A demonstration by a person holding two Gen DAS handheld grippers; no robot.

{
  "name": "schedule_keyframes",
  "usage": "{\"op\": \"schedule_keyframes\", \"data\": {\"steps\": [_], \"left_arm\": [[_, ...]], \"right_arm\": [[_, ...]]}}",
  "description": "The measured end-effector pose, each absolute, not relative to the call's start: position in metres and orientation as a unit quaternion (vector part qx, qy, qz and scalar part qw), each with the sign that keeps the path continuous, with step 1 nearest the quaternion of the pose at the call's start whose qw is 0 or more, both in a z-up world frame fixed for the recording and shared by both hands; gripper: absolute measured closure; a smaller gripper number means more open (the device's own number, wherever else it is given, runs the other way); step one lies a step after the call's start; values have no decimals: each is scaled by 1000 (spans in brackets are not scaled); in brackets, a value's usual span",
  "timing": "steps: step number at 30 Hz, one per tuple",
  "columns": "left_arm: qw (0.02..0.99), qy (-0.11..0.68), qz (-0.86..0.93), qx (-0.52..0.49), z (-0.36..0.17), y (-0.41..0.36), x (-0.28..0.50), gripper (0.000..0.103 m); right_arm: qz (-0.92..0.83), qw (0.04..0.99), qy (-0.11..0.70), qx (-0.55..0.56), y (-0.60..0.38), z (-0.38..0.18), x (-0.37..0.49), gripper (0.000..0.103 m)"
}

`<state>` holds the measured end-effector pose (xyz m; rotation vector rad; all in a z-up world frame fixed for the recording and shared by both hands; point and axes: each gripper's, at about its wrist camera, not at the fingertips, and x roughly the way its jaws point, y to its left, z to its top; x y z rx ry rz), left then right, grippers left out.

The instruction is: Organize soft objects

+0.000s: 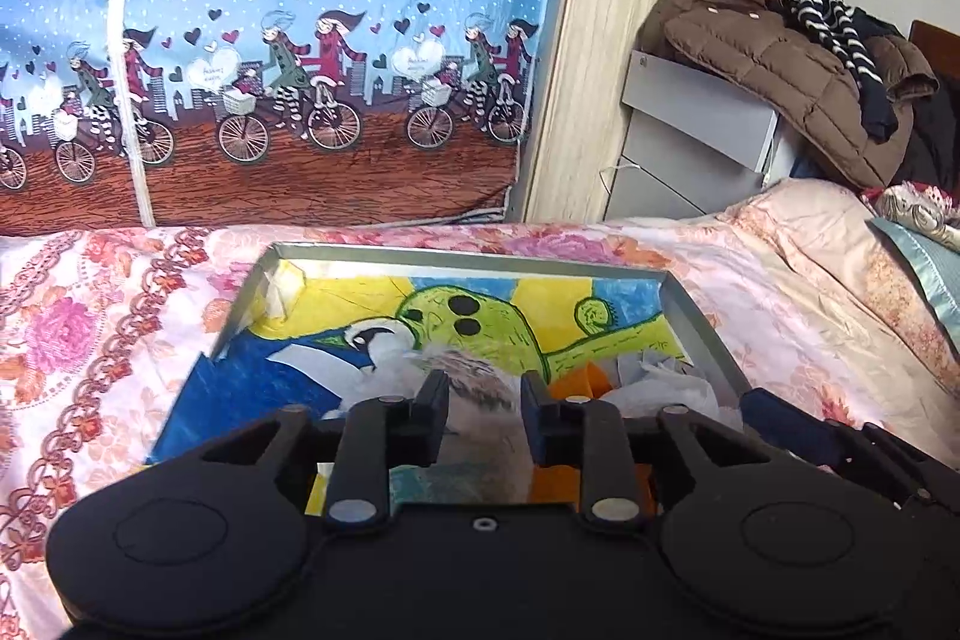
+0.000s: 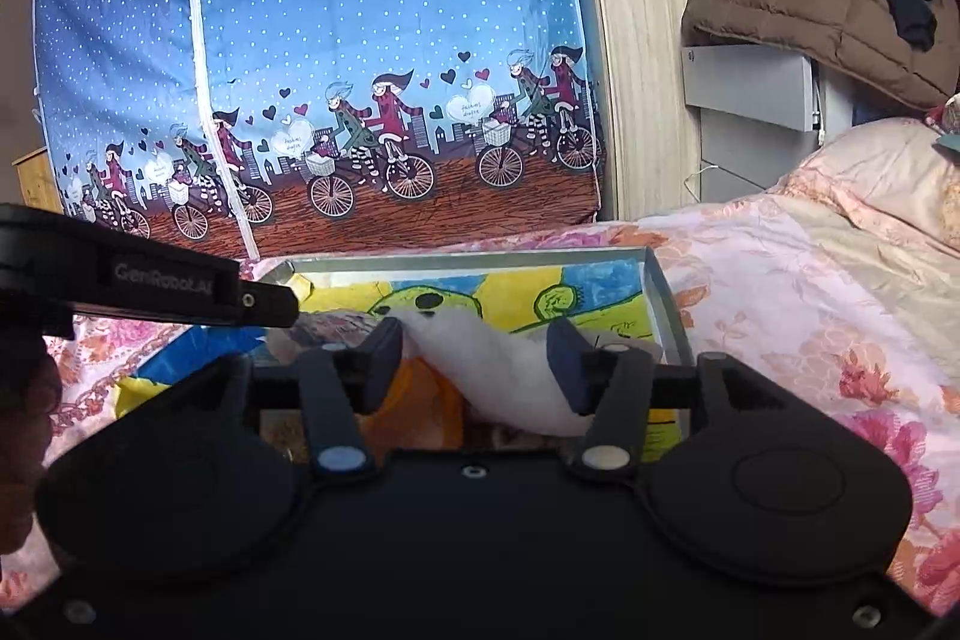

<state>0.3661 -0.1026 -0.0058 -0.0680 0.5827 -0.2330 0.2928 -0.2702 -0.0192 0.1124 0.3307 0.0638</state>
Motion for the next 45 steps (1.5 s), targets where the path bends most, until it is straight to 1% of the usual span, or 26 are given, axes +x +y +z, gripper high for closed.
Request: {"op": "schedule_keyframes", "data": {"steps": [1,2,3,4,5,7,9,11,13,18,20,22,26,33,42,45], "left_arm": [[952,281,-112,-36,-1,-100,361,68],[955,274,-109,-39,5,-96,355,61],[957,267,-105,-42,10,-93,349,57],[960,258,-103,-46,16,-89,343,50],[963,247,-100,-50,23,-85,335,44],[968,225,-94,-55,36,-77,318,38],[973,204,-88,-53,49,-70,303,33],[978,184,-80,-52,61,-64,286,26],[982,166,-70,-56,71,-57,269,21],[986,139,-60,-63,87,-40,221,15],[989,127,-53,-62,89,-36,200,10],[990,117,-42,-62,88,-33,179,8],[993,101,-35,-39,78,-35,134,6],[995,94,-26,-26,58,-38,76,4],[993,110,-28,-40,50,-36,34,3],[992,120,-28,-30,48,-35,24,2]], "right_arm": [[31,985,162,56,-271,-16,290,48],[30,985,159,57,-272,-11,286,45],[29,986,155,58,-273,-6,283,41],[29,986,151,57,-274,0,278,35],[30,987,146,54,-274,5,274,32],[31,989,135,44,-273,16,264,21],[32,991,123,36,-274,30,252,13],[35,992,111,38,-274,43,238,8],[37,993,104,42,-276,52,222,1],[42,994,93,44,-282,64,181,1],[39,994,88,50,-285,64,164,0],[39,994,86,64,-288,60,147,0],[28,993,73,94,-294,46,120,0],[15,995,51,88,-291,42,87,0],[-4,993,73,89,-295,37,61,0],[-7,992,88,85,-292,35,56,0]]}}
